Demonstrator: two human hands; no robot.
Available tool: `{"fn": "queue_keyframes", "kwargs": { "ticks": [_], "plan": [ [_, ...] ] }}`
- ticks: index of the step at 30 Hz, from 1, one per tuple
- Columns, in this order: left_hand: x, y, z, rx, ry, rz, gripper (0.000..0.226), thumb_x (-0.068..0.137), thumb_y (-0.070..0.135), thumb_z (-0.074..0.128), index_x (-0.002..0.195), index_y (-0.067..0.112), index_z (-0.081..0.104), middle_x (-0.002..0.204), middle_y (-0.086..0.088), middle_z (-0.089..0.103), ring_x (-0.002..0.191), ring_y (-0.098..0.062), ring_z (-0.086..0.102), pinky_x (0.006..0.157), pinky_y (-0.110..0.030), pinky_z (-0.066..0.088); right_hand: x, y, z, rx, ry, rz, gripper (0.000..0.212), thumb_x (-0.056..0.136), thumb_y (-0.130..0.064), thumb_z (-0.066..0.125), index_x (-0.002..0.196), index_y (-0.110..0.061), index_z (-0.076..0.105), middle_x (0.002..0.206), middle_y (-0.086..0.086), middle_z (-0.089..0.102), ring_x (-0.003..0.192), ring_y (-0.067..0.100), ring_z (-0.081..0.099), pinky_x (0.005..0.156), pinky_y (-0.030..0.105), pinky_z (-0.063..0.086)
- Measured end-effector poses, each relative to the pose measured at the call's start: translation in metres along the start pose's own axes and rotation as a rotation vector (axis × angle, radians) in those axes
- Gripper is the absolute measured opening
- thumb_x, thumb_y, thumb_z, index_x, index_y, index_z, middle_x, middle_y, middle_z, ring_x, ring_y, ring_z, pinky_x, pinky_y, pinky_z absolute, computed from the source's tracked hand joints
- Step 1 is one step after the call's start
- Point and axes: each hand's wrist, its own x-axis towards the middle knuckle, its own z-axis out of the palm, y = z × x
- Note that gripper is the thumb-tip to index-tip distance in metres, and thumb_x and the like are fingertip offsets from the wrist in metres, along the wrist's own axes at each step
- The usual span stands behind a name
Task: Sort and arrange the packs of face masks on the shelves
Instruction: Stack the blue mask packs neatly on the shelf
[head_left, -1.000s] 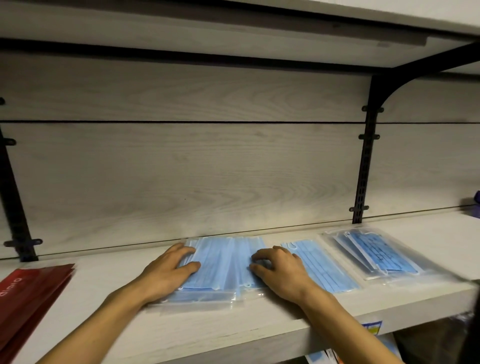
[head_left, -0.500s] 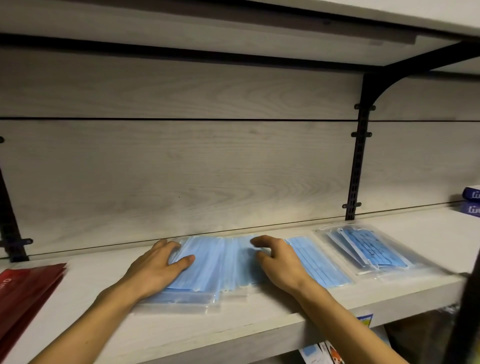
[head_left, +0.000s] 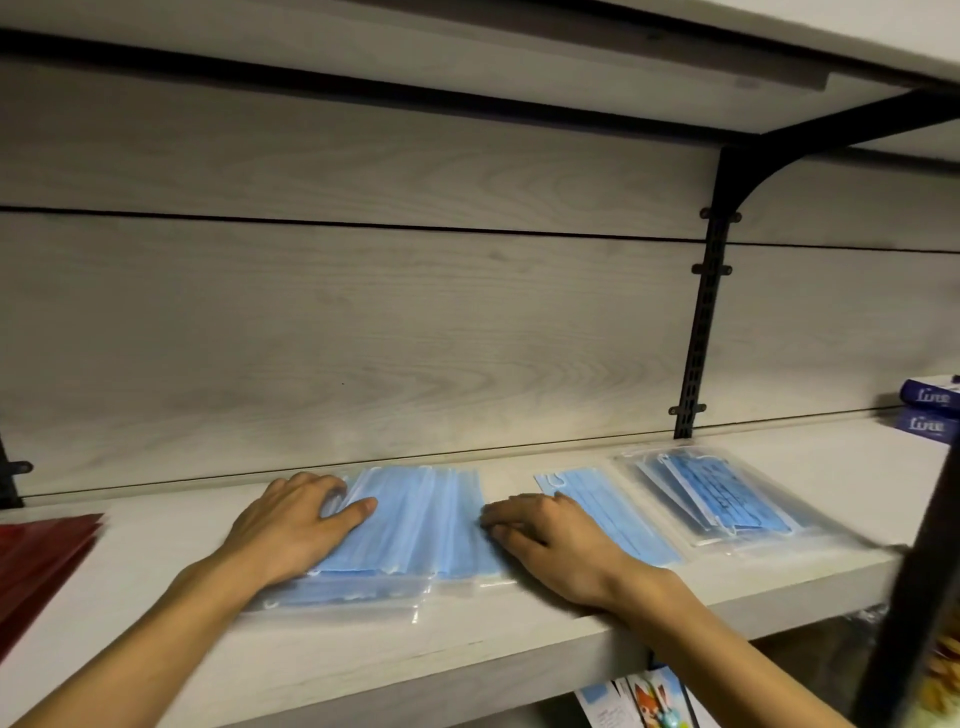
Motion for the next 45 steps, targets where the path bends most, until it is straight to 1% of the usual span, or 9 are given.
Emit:
{"fn": "queue_keyframes", "kwargs": {
  "ticks": [7,18,22,25,32,36,39,43,45],
  "plan": [
    [0.000,-0.003,-0.002,0.016,-0.008,0.007,0.061,0.091,0.071,0.043,0.138,0.033,0.052,0.146,0.009,0.049,0.136,-0.018,0.041,0.106,-0.033,0.037,-0.006,0.007,-0.009,0.206,0.004,0.035,0.033,0.103,-0.016,0.048,0.126,-0.025,0.070,0.129,-0.015,0.066,0.121,-0.002,0.057,0.107,0.016,0.040],
    [-0.001,-0.002,-0.002,0.034,-0.008,0.005,0.059,0.092,0.069,0.045,0.138,0.033,0.051,0.145,0.010,0.049,0.136,-0.017,0.039,0.103,-0.031,0.037,-0.028,0.012,-0.021,0.046,0.060,-0.033,0.041,0.094,-0.053,0.057,0.128,-0.032,0.065,0.132,-0.019,0.063,0.116,-0.001,0.058,0.102,0.027,0.050],
    [-0.001,-0.001,-0.002,0.006,-0.006,0.006,0.058,0.093,0.068,0.045,0.139,0.032,0.050,0.146,0.011,0.048,0.136,-0.016,0.039,0.103,-0.031,0.036,-0.039,0.034,-0.045,0.180,0.197,0.124,0.044,0.096,-0.048,0.059,0.137,-0.034,0.054,0.136,-0.017,0.055,0.121,0.002,0.054,0.103,0.033,0.050],
    [-0.001,0.002,0.000,0.005,-0.002,0.017,0.058,0.093,0.068,0.044,0.140,0.032,0.050,0.146,0.012,0.047,0.137,-0.015,0.038,0.102,-0.030,0.036,-0.046,0.038,-0.055,0.231,0.079,0.204,0.058,0.087,-0.062,0.061,0.139,-0.038,0.050,0.137,-0.017,0.051,0.118,0.004,0.053,0.100,0.034,0.052],
    [-0.005,0.013,-0.006,-0.044,0.186,0.099,0.052,0.094,0.063,0.049,0.138,0.036,0.051,0.154,0.011,0.039,0.140,-0.017,0.036,0.110,-0.032,0.031,-0.032,-0.005,-0.026,-0.106,-0.096,0.074,0.088,0.082,-0.085,0.040,0.150,-0.030,0.042,0.154,-0.015,0.042,0.143,0.007,0.032,0.122,0.047,0.021],
    [-0.002,0.033,-0.008,-0.015,0.132,0.172,0.068,0.087,0.077,0.045,0.143,0.038,0.047,0.159,0.011,0.032,0.145,-0.015,0.031,0.115,-0.033,0.029,-0.029,-0.003,-0.021,-0.113,-0.097,0.075,0.071,0.089,-0.075,0.045,0.144,-0.029,0.051,0.144,-0.012,0.050,0.139,0.006,0.036,0.116,0.041,0.025],
    [-0.003,0.034,0.001,-0.070,-0.030,0.095,0.085,0.080,0.084,0.044,0.149,0.035,0.039,0.162,0.012,0.027,0.147,-0.014,0.029,0.116,-0.033,0.030,-0.028,0.001,-0.022,-0.060,-0.036,0.059,0.048,0.093,-0.063,0.051,0.118,-0.025,0.066,0.131,-0.010,0.060,0.126,0.003,0.047,0.109,0.037,0.034],
    [-0.009,0.030,0.007,-0.112,-0.010,0.096,0.077,0.083,0.081,0.044,0.146,0.036,0.041,0.154,0.021,0.034,0.141,-0.007,0.035,0.111,-0.027,0.033,-0.031,0.000,-0.021,0.099,0.066,0.131,0.039,0.083,-0.058,0.055,0.104,-0.029,0.072,0.106,-0.011,0.072,0.103,0.007,0.065,0.095,0.032,0.049],
    [-0.007,0.028,0.007,-0.151,0.006,0.088,0.074,0.083,0.080,0.045,0.143,0.037,0.044,0.151,0.022,0.038,0.139,-0.006,0.038,0.109,-0.027,0.035,-0.033,0.004,-0.021,0.174,0.139,0.169,0.021,0.084,-0.046,0.060,0.094,-0.037,0.076,0.091,-0.018,0.074,0.091,0.002,0.068,0.085,0.028,0.054]
  ]
}}
